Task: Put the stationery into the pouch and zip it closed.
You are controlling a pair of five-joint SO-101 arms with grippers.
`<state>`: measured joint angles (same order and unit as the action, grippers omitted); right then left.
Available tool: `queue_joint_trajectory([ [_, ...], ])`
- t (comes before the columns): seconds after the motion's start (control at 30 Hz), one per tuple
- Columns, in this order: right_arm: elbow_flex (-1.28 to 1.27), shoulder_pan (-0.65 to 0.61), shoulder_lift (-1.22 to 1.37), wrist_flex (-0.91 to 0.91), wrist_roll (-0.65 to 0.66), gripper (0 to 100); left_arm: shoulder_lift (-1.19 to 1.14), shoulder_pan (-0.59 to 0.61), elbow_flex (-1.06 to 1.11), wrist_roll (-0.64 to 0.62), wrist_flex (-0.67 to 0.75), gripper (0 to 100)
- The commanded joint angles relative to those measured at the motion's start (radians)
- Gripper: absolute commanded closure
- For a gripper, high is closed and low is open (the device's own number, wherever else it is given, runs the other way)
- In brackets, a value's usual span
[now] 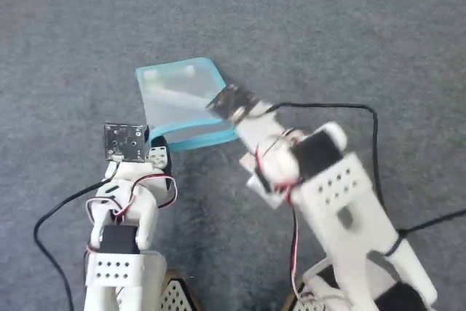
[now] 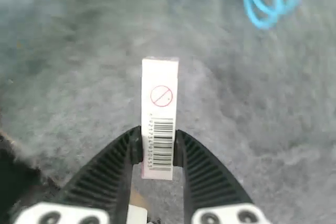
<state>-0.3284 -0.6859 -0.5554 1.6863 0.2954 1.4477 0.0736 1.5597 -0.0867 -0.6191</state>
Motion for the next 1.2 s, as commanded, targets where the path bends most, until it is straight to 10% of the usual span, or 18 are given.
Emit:
queue_joint_trajectory([
  [0.0,0.018,-0.127,-0.058,0.008,0.014,99.2,-0.008,-0.017,-0.015,0.02,0.032,99],
  [0.9,0.948,0.105,0.872,0.105,-0.304,98.7,-0.002,-0.158,0.035,0.16,0.031,99],
  [1.17,0.959,0.076,0.871,0.101,-0.304,75.2,-0.003,-0.16,0.035,0.16,0.031,99],
])
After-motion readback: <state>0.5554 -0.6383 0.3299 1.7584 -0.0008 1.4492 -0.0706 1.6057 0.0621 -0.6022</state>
